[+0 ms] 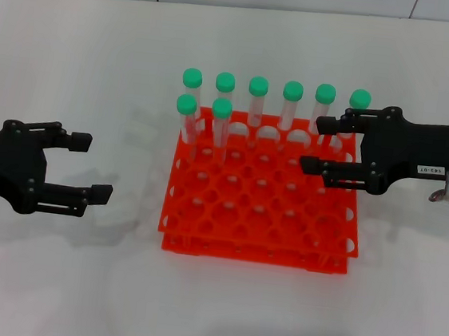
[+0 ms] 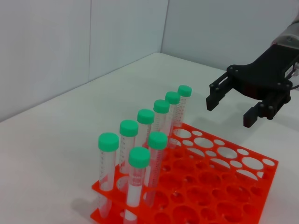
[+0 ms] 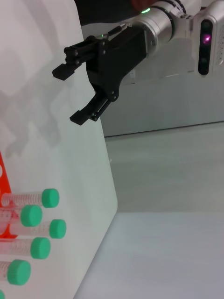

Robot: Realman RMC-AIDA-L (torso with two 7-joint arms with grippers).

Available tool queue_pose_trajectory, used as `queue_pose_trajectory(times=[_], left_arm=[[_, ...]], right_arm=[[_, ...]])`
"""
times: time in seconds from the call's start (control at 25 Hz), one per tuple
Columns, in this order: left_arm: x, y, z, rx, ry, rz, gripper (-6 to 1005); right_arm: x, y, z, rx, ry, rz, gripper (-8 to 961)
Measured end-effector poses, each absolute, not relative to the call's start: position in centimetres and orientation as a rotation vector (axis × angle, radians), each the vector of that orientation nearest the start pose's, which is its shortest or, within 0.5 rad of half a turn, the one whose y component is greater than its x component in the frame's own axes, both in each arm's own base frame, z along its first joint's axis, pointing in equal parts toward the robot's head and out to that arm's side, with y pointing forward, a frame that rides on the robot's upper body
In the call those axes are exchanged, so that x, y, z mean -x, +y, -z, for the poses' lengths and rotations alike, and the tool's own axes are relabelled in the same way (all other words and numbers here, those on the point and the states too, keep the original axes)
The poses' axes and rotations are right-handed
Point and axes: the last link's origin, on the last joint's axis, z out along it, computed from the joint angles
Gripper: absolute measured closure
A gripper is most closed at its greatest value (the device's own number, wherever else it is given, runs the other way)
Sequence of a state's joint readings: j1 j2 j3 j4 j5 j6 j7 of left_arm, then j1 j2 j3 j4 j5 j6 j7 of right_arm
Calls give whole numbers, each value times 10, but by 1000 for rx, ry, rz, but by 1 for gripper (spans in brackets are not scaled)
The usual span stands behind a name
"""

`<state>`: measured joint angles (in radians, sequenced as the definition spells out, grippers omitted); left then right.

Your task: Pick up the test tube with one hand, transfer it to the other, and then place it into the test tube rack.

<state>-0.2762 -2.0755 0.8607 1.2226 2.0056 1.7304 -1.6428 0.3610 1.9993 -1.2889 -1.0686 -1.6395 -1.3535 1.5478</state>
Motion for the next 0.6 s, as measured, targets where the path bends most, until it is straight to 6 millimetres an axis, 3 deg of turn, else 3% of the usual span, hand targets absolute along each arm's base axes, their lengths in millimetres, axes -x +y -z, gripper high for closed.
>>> queue_pose_trajectory(times=[0.6], left_arm=[[265, 285, -62, 2776, -570, 413, 125]], right_arm=[[-210, 328, -9, 2809, 317, -586, 301]])
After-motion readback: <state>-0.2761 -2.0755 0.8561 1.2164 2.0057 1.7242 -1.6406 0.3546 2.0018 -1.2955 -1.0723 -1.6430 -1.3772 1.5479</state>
